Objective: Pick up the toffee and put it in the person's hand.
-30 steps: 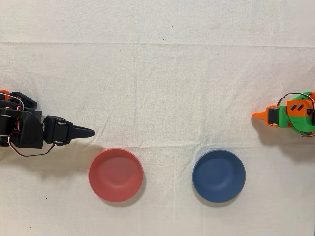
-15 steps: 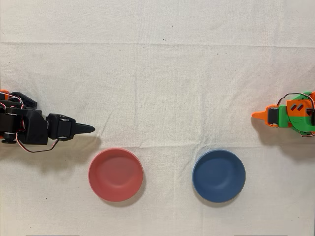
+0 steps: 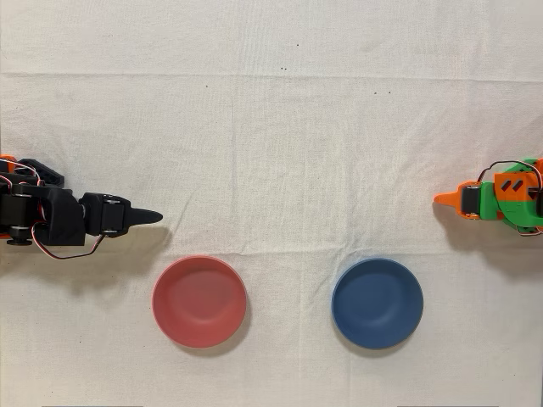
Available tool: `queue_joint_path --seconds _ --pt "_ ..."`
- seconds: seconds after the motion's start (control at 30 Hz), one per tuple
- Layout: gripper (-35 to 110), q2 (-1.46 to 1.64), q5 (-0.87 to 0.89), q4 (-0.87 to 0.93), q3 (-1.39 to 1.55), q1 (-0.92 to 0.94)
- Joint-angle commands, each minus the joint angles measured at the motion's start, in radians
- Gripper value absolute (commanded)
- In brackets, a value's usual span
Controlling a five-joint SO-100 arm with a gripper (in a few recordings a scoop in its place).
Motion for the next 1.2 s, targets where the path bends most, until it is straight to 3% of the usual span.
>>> queue_joint_path --seconds 0.0,1.17 --pt "0 0.071 0.017 0.005 0.031 -0.006" --pt "0 0.071 0.041 0.095 0.071 -0.044"
